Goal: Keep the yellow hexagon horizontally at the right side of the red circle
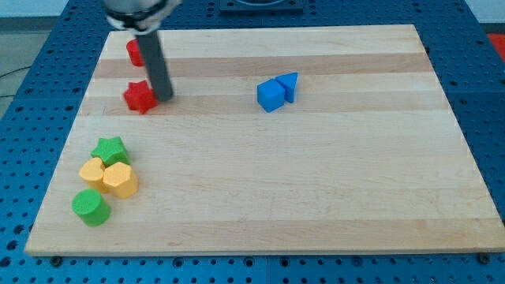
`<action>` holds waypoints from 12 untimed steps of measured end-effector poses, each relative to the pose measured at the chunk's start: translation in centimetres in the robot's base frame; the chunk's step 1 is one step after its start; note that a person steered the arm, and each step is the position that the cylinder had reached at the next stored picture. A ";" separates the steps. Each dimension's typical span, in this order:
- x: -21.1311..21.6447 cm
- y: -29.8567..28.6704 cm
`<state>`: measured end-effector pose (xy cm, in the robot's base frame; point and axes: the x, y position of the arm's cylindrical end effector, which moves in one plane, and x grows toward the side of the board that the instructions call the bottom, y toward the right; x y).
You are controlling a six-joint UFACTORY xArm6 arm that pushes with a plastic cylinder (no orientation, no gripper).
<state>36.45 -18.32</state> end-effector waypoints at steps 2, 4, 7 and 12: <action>0.7 7.6; 18.4 12.5; 25.4 1.4; 19.3 0.2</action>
<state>55.70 -18.13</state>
